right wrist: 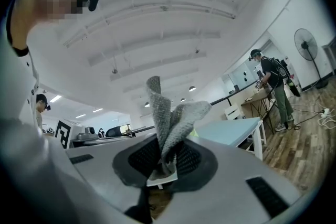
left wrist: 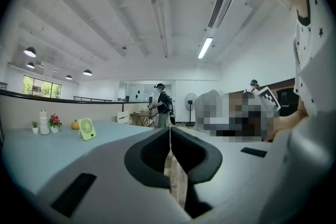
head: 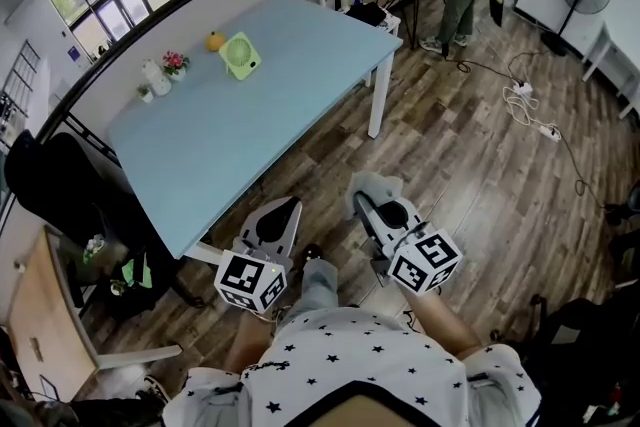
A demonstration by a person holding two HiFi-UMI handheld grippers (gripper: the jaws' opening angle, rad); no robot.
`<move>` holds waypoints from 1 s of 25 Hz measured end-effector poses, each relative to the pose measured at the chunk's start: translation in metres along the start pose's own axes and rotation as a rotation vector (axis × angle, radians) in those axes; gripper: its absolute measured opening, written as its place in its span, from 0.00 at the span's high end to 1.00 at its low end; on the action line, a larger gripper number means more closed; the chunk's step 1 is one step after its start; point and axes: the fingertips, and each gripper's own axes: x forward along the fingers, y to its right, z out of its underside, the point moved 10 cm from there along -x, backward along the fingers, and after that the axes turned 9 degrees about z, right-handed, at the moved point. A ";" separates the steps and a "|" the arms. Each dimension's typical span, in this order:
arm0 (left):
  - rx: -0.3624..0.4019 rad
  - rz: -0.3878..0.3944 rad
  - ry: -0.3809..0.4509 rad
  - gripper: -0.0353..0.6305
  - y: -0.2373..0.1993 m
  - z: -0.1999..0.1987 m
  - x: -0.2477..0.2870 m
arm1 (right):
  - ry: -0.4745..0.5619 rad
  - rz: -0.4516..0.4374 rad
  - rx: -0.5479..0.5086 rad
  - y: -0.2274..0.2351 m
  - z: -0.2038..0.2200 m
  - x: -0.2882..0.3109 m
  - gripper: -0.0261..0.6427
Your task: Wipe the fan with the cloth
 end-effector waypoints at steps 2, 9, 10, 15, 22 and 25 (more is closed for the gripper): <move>-0.004 -0.002 -0.003 0.90 -0.011 0.001 0.006 | -0.002 -0.006 -0.004 0.003 -0.002 0.013 0.89; -0.023 -0.030 0.003 0.90 -0.065 0.000 0.024 | -0.025 -0.006 -0.010 0.016 -0.008 0.066 0.89; -0.025 -0.032 0.006 0.90 -0.072 -0.002 0.028 | -0.030 -0.003 -0.012 0.018 -0.010 0.073 0.89; -0.031 -0.028 0.005 0.90 -0.106 -0.008 0.041 | -0.039 0.006 -0.018 0.023 -0.018 0.107 0.89; -0.040 -0.025 0.008 0.90 -0.157 -0.012 0.053 | -0.068 0.028 -0.030 0.025 -0.026 0.156 0.89; -0.048 -0.029 0.016 0.90 -0.178 -0.010 0.055 | -0.080 0.026 -0.044 0.025 -0.027 0.178 0.89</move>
